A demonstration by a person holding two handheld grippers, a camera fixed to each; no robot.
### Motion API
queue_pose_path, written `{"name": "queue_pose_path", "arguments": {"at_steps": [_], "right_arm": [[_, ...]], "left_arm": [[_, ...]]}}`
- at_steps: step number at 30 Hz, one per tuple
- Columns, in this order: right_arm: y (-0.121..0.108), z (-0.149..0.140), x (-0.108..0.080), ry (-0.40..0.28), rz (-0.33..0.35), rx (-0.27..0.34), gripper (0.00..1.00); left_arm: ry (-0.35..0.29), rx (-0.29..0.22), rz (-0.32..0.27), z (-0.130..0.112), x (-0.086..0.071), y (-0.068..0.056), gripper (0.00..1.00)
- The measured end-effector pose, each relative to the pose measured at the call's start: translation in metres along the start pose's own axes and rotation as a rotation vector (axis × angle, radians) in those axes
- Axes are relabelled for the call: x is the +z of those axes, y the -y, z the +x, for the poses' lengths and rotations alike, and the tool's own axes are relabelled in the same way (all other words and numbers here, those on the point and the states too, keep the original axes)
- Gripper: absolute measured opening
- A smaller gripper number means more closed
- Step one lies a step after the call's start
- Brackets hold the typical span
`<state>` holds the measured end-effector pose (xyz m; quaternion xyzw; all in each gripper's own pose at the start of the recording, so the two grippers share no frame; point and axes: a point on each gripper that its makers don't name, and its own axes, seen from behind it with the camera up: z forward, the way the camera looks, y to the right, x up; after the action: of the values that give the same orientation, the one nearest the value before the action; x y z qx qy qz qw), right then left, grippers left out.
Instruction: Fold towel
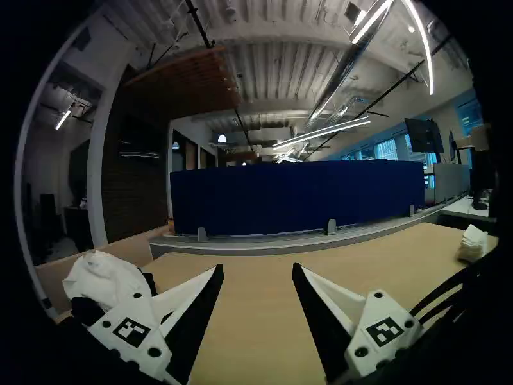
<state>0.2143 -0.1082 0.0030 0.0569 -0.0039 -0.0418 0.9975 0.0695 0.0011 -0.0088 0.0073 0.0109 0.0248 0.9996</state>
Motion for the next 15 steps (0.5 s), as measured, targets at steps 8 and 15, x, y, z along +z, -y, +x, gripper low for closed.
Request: {"name": "queue_pose_path", "arguments": {"at_steps": [8,15], "right_arm": [[0.002,-0.011,-0.001,-0.013,0.005,-0.004,1.0],[0.008,-0.021,0.001,-0.015,0.014,-0.012,1.0]], "left_arm": [[-0.013,-0.022,0.014,-0.022,0.003,0.013,0.79],[-0.011,-0.037,0.015,-0.041,-0.002,0.004,0.79]]}}
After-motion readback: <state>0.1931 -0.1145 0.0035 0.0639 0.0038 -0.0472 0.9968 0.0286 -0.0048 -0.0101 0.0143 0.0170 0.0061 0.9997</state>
